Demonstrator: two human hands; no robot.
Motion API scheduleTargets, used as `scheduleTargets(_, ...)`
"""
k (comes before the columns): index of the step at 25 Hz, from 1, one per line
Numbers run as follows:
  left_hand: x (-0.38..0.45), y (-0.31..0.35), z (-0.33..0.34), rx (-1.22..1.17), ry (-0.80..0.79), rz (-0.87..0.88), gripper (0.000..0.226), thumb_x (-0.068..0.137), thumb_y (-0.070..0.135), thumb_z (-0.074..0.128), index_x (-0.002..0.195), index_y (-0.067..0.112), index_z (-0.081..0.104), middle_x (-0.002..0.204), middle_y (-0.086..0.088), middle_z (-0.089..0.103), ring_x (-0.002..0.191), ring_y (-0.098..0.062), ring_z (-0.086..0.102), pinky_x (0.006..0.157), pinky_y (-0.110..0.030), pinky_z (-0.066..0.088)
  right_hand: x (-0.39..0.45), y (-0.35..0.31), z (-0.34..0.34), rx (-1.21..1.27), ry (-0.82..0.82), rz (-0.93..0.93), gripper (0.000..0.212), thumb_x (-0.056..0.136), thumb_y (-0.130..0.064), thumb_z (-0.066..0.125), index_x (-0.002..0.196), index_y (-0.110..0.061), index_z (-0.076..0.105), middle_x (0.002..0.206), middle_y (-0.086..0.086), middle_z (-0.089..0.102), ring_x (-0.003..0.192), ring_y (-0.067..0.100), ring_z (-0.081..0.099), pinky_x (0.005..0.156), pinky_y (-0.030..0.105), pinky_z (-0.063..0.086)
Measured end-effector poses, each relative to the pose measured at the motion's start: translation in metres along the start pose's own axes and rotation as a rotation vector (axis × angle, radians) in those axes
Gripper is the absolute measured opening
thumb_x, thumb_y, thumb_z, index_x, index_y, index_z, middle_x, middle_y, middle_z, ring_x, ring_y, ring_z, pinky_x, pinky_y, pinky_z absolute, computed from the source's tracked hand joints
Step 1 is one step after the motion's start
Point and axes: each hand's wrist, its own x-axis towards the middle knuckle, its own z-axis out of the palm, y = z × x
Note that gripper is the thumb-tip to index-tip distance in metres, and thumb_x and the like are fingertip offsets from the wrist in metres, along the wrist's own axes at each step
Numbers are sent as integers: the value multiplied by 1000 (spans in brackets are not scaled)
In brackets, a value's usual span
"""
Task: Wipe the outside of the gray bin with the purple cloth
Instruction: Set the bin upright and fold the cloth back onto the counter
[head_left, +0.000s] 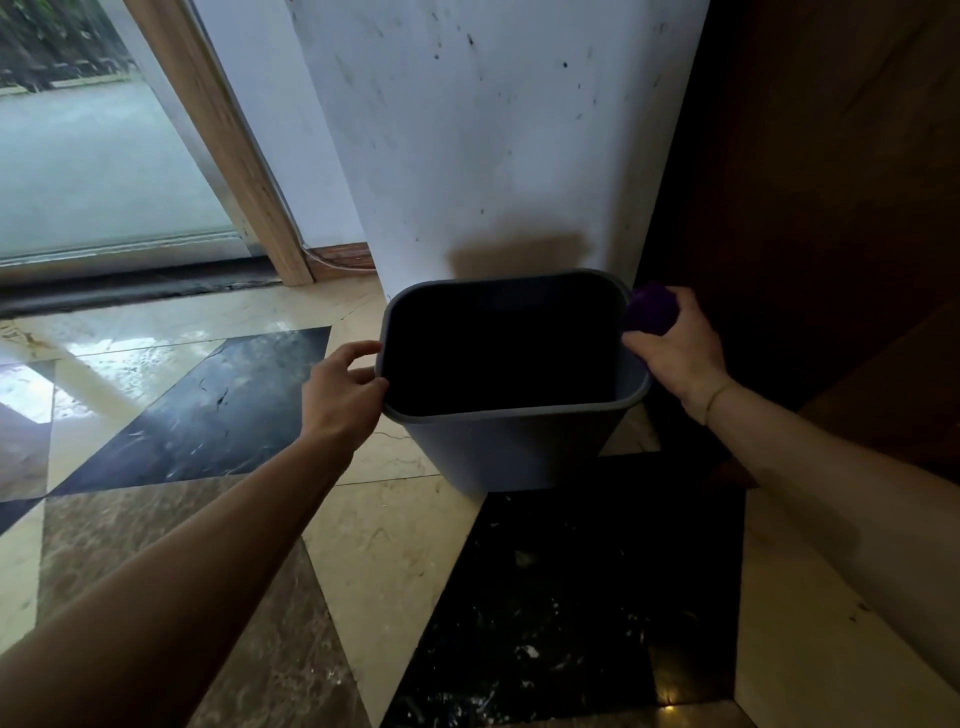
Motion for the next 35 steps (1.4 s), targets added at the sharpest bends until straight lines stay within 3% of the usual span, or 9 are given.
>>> scheduleTargets(3,7,2,11,69,-11,16,50,85,-5,62,130,15,57,110,-13,73,89,-18,72,68,-27,61,16,-4,2,-61,9,-3,71,81,-22,77,143,-28,41,130,7,56,112,29,56,82,29,43)
scheduleTargets(7,20,3,17,141,-41,65,56,87,-1,60,140,16,49,115,-14,71,96,-22,70,53,-12,50,29,-5,5,-72,19,9,71,83,-22,76,143,-30,40,137,9,54,121,34,54,85,32,43)
scheduleTargets(12,22,4,23,266,-25,147,47,92,6,57,139,13,51,117,-15,70,106,-26,67,92,-41,52,39,-1,9,-45,23,30,74,84,-26,76,146,-29,36,141,8,52,125,33,52,89,34,43)
scheduleTargets(19,27,5,28,349,-40,152,44,98,9,48,141,12,47,120,-18,68,105,-32,64,84,-33,49,37,-6,4,-171,135,-61,72,83,-40,75,143,-33,36,140,5,54,123,34,55,88,38,45)
scheduleTargets(23,23,26,17,481,-130,-13,47,102,21,42,147,10,37,142,-17,52,129,-34,46,104,-42,37,8,-42,-7,-130,177,-201,71,81,-44,75,142,-31,39,140,0,54,121,24,56,88,33,47)
scheduleTargets(27,-13,114,-1,426,-58,135,38,97,22,51,132,8,56,132,-13,58,112,-22,57,100,-34,43,-41,-123,-29,197,71,-188,66,79,-39,78,134,-37,41,124,-10,59,105,3,62,85,23,53)
scheduleTargets(29,-38,186,-17,90,-236,134,32,91,21,61,123,15,64,116,-4,68,96,-10,64,93,-27,49,-68,-176,-41,378,-35,-113,66,78,-39,79,129,-46,38,126,-3,58,108,15,64,89,37,57)
scheduleTargets(32,-70,301,-56,-395,-642,-36,36,92,29,60,128,22,61,112,8,72,105,-8,65,91,-27,52,-111,-267,-70,390,-146,-107,69,73,-47,78,127,-54,34,137,3,49,112,27,61,89,50,57)
scheduleTargets(35,-95,401,-106,-378,-589,-7,33,91,18,66,123,18,63,100,6,74,95,-7,68,81,-25,54,-148,-363,-108,324,-223,-144,85,69,-36,84,130,-57,27,142,4,35,120,23,55,89,47,57)
